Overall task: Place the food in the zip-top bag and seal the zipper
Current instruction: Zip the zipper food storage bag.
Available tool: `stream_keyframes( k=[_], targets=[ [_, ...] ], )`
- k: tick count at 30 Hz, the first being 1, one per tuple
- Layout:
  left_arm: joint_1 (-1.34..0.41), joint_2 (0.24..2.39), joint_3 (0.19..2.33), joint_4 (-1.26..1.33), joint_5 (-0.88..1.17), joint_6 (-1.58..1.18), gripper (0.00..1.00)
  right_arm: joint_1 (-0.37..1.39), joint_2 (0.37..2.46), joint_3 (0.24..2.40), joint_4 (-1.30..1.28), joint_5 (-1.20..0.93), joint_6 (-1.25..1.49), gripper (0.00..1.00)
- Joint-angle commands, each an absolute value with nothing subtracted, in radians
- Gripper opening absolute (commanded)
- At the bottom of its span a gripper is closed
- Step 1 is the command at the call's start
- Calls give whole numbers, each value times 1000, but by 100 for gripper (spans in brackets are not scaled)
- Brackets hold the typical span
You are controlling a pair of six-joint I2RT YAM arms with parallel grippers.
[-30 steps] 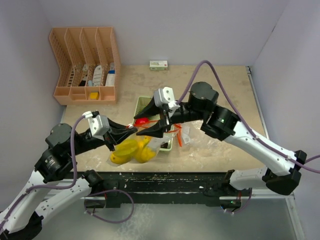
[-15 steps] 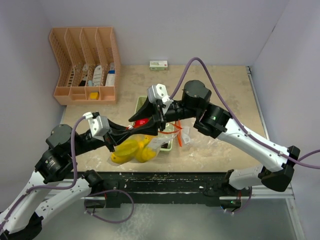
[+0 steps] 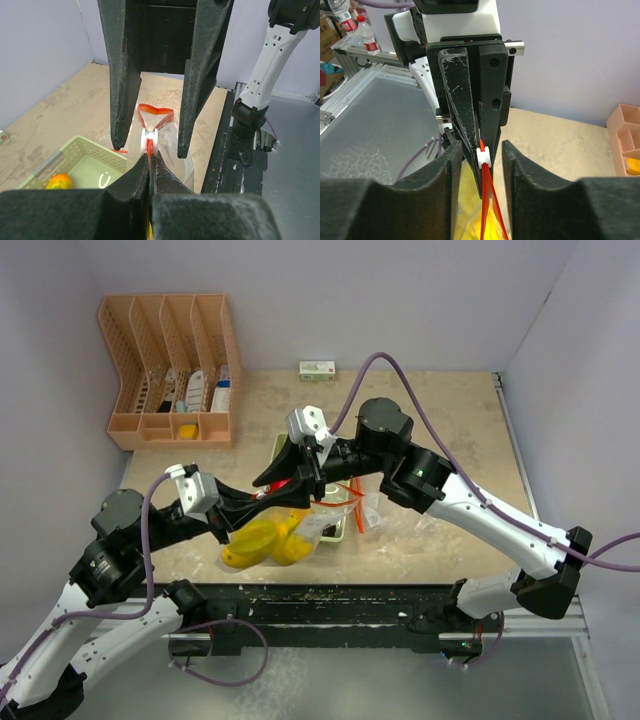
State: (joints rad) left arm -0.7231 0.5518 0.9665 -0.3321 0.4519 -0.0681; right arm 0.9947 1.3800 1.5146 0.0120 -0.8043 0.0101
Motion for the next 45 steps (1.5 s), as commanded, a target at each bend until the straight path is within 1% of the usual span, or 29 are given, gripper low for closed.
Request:
stream_keyframes(
  k=[1,6,7,8,10,12,16,19,21,25,30,33,45],
  targets=[
    [-727,541,969,-282,452,-79,0,997,1367,1554,54,-831,18,35],
    [-726,535,970,-282,447,-80,0,997,1366,1552,41,-835,8,24],
    [-726,534,971,-282,447,-80,0,996,1365,1552,39,-831,7,23],
    [-726,532,971,-281,446,-80,0,997,1365,1551,36,-826,4,25],
    [-726,530,971,-280,446,-81,0,997,1364,1547,34,-808,4,34],
    [-727,529,973,-283,445,-80,0,997,1360,1542,36,-802,4,38],
    [-727,530,974,-284,445,-80,0,997,1361,1544,38,-804,6,39],
    [-726,531,974,-282,446,-80,0,997,1364,1545,37,-803,6,36],
    [-726,529,974,-282,446,-79,0,997,1369,1546,35,-799,7,31],
    [-726,529,974,-286,446,-80,0,996,1376,1553,35,-798,10,17],
    [-726,521,978,-282,442,-80,0,997,1378,1558,10,-770,-4,6],
    [-726,512,995,-293,427,-78,0,997,1368,1555,-17,-745,-24,4],
    [-727,463,1049,-355,356,-59,0,960,1339,1493,-91,-715,-62,4]
  ],
)
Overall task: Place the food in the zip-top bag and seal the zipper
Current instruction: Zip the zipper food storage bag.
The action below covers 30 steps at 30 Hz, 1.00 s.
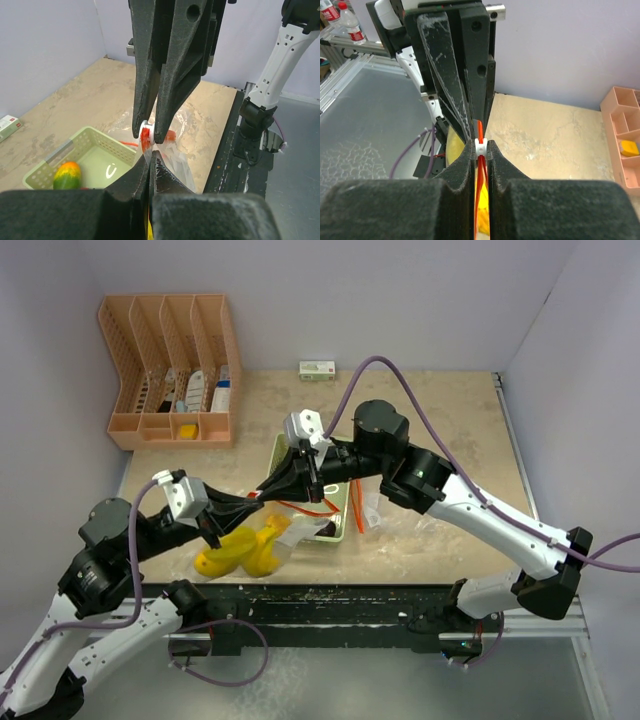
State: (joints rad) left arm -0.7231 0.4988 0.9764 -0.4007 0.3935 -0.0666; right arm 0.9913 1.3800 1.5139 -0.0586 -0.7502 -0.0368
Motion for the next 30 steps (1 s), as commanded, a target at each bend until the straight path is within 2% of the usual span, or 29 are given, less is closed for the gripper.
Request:
stream_keyframes(
  k=[1,14,30],
  targets=[
    [-726,457,1051,-355,349,-58,0,957,1338,1485,-92,-715,-63,4],
    [-726,417,1065,-381,265,-46,0,950,1357,1454,-143,-737,-88,3],
    [-727,321,1146,-463,-50,-7,0,895,1294,1311,-148,-749,-146,3]
  ],
)
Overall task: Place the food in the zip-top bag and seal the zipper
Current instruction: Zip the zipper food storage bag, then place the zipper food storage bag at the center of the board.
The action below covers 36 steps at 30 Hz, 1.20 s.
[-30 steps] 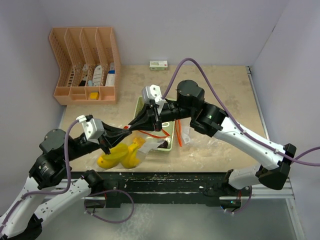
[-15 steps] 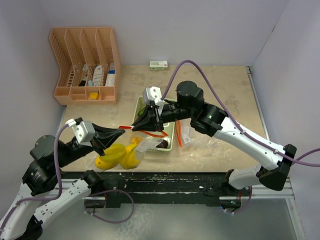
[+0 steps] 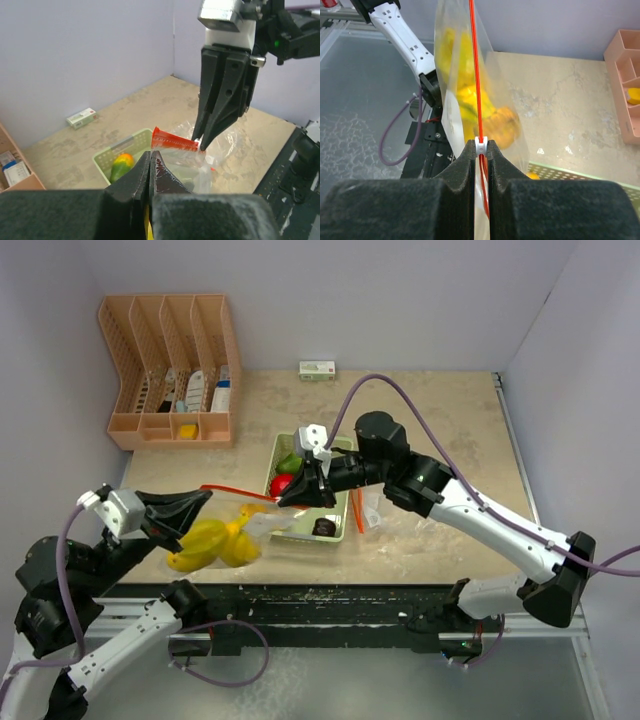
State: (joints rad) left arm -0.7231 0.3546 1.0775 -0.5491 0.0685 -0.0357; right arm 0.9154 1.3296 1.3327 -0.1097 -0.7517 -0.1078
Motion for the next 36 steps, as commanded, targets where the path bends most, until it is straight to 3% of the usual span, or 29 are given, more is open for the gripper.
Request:
stream_keyframes(
  k=[1,18,19,21,24,25,32,36],
  targets=[
    [-726,316,1152,-470,-64,-5,0,891,1295,1306,-153,-742,-152,3],
    [-728,307,1269,-579,-171,48,0,807,1307,1209,-242,-576,-215,5],
    [-727,307,1267,-578,-173,47,0,805,1307,1207,-235,-563,-212,11],
    [-728,307,1258,-571,-182,43,0,803,1301,1206,-204,-521,-176,49],
    [-728,315,1223,-545,-241,30,0,802,1286,1211,-97,-390,-43,96],
    [-727,321,1202,-531,-278,20,0,801,1286,1226,-86,-341,-6,100],
    [-727,419,1119,-436,-597,-49,0,789,1336,1336,-144,-166,143,99],
    [-727,493,1059,-385,-829,-103,0,746,1395,1344,-238,65,255,100]
  ],
)
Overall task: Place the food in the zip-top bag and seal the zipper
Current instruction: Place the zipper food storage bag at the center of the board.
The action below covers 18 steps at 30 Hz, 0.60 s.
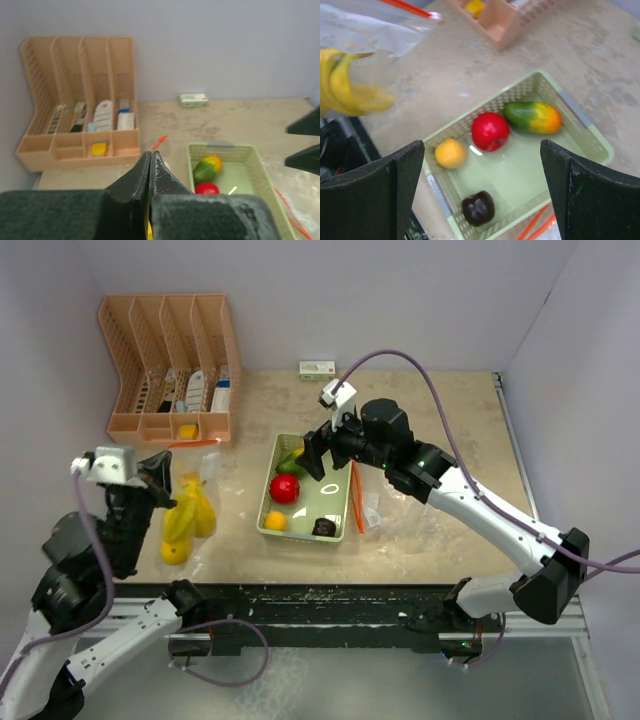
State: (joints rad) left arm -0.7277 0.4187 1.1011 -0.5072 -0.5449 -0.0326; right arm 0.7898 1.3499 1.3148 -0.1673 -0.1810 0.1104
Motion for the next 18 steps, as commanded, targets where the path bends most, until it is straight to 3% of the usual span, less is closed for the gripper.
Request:
stream_keyframes(
  k=[1,2,3,5,7,8,9,10,18],
  targets=[
    [-727,512,1044,-378,-927,-139,0,702,1398,1330,-250,107,297,100],
    [-727,530,1022,-353,-985,-148,0,663,1398,1309,-259,130,338,100],
    [-727,546,998,-326,-1025,-153,9,623,1395,1288,-263,134,372,99],
    [-728,573,960,-282,-1039,-157,40,562,1388,1243,-274,154,417,99],
    [-727,590,946,-282,-981,-185,58,531,1378,1209,-297,193,446,99],
    [-727,595,944,-285,-947,-192,71,521,1372,1188,-301,209,451,99],
    [-727,600,942,-285,-912,-194,91,517,1367,1169,-303,214,455,99],
    [-726,602,943,-285,-879,-192,99,514,1364,1149,-302,211,455,99],
    [-726,577,975,-293,-621,-165,99,514,1406,1023,-288,156,443,93]
  ],
)
